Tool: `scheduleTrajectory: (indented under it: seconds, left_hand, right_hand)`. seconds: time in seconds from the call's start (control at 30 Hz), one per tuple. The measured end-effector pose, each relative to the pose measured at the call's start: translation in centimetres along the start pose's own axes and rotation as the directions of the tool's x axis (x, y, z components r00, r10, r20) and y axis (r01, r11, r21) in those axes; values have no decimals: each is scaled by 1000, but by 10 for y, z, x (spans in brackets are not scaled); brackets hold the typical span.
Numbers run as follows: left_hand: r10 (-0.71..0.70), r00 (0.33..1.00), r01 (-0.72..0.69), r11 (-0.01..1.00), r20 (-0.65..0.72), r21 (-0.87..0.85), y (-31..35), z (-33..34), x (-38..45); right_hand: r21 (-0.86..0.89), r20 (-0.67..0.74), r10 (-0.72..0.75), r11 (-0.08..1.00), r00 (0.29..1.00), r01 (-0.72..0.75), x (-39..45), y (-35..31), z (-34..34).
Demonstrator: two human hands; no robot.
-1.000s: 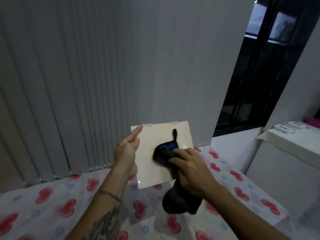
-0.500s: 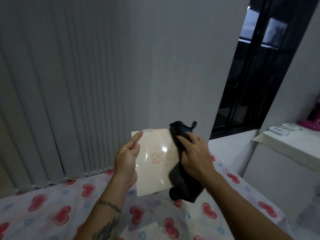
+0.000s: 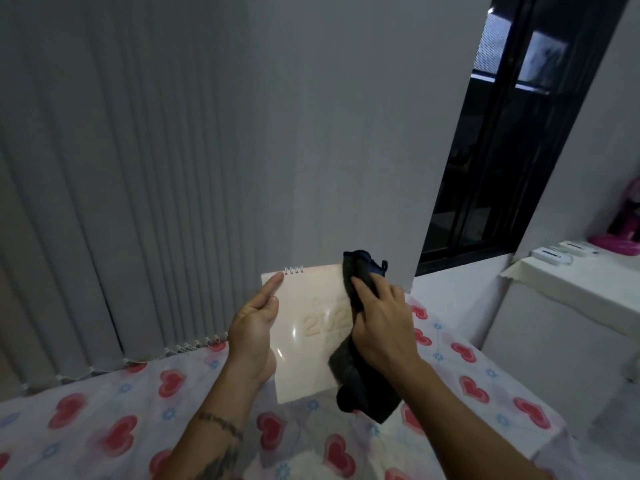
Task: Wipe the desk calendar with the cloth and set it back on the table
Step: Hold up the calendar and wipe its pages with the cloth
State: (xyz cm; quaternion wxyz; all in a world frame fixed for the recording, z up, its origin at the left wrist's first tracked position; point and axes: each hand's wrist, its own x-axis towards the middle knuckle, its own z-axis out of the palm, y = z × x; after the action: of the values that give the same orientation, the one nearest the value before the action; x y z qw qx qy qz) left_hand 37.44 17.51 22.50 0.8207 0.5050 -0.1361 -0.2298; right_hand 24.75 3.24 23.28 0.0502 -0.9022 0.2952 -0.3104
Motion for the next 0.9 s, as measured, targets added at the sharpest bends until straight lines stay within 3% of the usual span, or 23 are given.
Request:
scheduleTrajectory:
  seconds: [0.07, 0.2, 0.43, 0.73, 0.83, 0.9]
  left_hand:
    - [7, 1000, -7, 1000, 2, 16, -6, 4, -1]
    - [2, 997, -4, 1000, 71, 29, -11, 14, 2]
    - [-46, 999, 45, 998, -25, -34, -3, -3, 12]
    - [-59, 997, 57, 996, -39, -68, 5, 17, 24]
    - [-89, 996, 90, 992, 8, -90, 6, 14, 29]
    - [-89, 996, 89, 993, -1, -72, 10, 10, 33]
  right_hand:
    - [14, -24, -42, 999, 999, 43, -6, -12, 1]
    - [28, 47, -311, 950, 949, 310, -21, -33, 4]
    - [1, 31, -45, 999, 998, 45, -4, 16, 0]
    - [-42, 155, -271, 959, 950, 281, -61, -37, 6]
    - [-56, 225, -366, 920, 903, 387, -58, -36, 4]
    - [-80, 253, -355, 919, 900, 385, -49, -24, -1]
